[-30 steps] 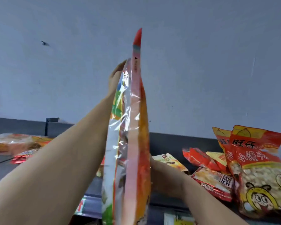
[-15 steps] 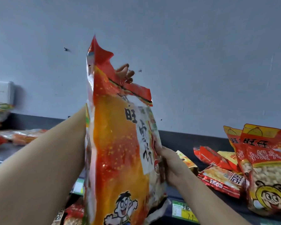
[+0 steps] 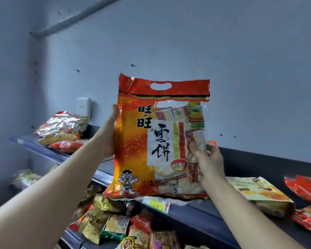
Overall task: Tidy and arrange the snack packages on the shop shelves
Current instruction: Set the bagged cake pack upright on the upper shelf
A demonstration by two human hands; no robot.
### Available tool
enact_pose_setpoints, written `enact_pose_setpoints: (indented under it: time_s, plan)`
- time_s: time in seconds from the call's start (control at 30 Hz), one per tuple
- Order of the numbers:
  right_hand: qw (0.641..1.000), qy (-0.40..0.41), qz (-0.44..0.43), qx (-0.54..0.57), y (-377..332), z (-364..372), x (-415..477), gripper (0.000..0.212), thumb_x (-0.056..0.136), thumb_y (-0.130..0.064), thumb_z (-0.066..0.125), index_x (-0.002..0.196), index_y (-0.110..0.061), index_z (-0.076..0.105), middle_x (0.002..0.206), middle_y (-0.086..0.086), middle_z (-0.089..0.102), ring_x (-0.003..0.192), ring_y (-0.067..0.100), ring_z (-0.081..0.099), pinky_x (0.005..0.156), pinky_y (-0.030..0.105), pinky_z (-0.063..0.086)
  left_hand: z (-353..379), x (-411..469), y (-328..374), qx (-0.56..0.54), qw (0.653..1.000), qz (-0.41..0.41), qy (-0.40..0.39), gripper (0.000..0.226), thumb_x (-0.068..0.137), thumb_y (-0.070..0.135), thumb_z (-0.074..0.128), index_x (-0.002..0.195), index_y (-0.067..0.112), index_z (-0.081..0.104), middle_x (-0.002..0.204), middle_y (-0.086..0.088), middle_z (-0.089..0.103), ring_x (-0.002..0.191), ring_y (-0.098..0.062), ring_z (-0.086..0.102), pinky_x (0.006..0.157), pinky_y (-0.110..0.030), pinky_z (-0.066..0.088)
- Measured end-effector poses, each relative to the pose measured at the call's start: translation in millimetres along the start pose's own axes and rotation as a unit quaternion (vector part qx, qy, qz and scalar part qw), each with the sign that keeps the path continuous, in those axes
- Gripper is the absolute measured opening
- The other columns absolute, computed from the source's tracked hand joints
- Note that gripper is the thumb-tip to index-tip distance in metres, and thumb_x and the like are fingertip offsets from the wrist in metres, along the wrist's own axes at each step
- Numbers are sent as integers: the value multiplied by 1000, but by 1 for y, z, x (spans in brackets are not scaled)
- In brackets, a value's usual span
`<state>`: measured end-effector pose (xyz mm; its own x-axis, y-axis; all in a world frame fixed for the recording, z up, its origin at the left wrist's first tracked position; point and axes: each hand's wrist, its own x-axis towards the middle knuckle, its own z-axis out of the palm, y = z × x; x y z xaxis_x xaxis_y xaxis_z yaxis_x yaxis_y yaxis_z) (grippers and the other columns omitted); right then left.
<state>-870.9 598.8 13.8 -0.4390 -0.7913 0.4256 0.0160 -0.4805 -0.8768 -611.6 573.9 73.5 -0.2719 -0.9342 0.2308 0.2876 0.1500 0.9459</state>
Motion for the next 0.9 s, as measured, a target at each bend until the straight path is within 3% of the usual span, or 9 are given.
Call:
enact_pose_setpoints:
  time_s: [0.07, 0.17, 0.23, 0.33, 0.47, 0.6, 0.7, 0.77, 0.9]
  plan:
    - [999, 18, -28, -25, -2, 26, -8, 46, 70, -50, 80, 98, -27, 51, 95, -11, 54, 87, 3, 49, 80, 6, 38, -22, -5, -6, 79, 997, -1, -7, 84, 65, 77, 58, 128, 20, 58, 116, -9, 70, 106, -29, 67, 97, -50, 47]
    - [997, 27, -68, -13, -1, 69, -15, 41, 78, -35, 77, 103, -20, 48, 92, -10, 52, 92, 14, 53, 81, 25, 40, -67, -12, -16, 200, 977, -22, 71, 77, 57, 44, 81, 124, 17, 56, 110, -5, 71, 104, -25, 67, 96, -49, 50]
    - [996, 39, -83, -8, 3, 104, -17, 42, 78, -33, 77, 103, -19, 47, 89, -13, 50, 84, 14, 53, 71, 25, 41, -95, -18, -21, 225, 970, -47, 86, 67, 52, 35, 85, 113, 20, 60, 109, -4, 72, 105, -24, 66, 100, -50, 47]
    - [996, 33, -76, 17, 11, 157, -22, 44, 78, -32, 78, 105, -19, 46, 91, -6, 55, 80, 11, 56, 67, 24, 47, -147, -21, -25, 268, 956, -52, 108, 71, 52, 40, 90, 114, 21, 62, 111, 0, 70, 107, -21, 63, 102, -44, 44]
    - [998, 7, -58, 9, 26, 239, -32, 47, 75, -34, 80, 107, -19, 48, 104, 2, 60, 90, 19, 61, 77, 35, 52, -222, -21, -21, 255, 952, -11, 169, 51, 73, 25, 81, 118, 15, 58, 108, -1, 68, 94, -15, 64, 79, -27, 49]
    - [998, -41, -26, 36, 39, 324, -37, 44, 78, -34, 78, 109, -18, 51, 100, 0, 60, 87, 15, 61, 75, 32, 52, -303, -23, -9, 283, 930, 42, 229, 63, 63, 42, 81, 117, 20, 59, 108, 3, 69, 97, -13, 65, 91, -33, 50]
    - [995, -82, -19, 49, 47, 384, -39, 29, 85, -27, 71, 106, -18, 53, 90, -6, 59, 82, 10, 59, 67, 25, 46, -364, -21, 3, 300, 911, 71, 274, 44, 73, 38, 79, 111, 21, 62, 104, 4, 70, 95, -14, 66, 89, -36, 52]
    - [992, -112, -8, 51, 50, 423, -40, 20, 85, -17, 69, 99, -20, 55, 89, -5, 61, 85, 16, 62, 68, 29, 51, -399, -19, 15, 296, 903, 87, 300, 34, 78, 34, 78, 104, 22, 62, 101, 3, 71, 94, -17, 67, 89, -38, 53]
    - [986, -161, -10, 32, 58, 496, -40, 31, 81, -10, 71, 102, -23, 52, 98, 1, 65, 90, 20, 65, 77, 39, 56, -459, -11, 35, 280, 892, 100, 339, 23, 82, 31, 74, 99, 24, 59, 94, 4, 69, 87, -15, 67, 82, -35, 55]
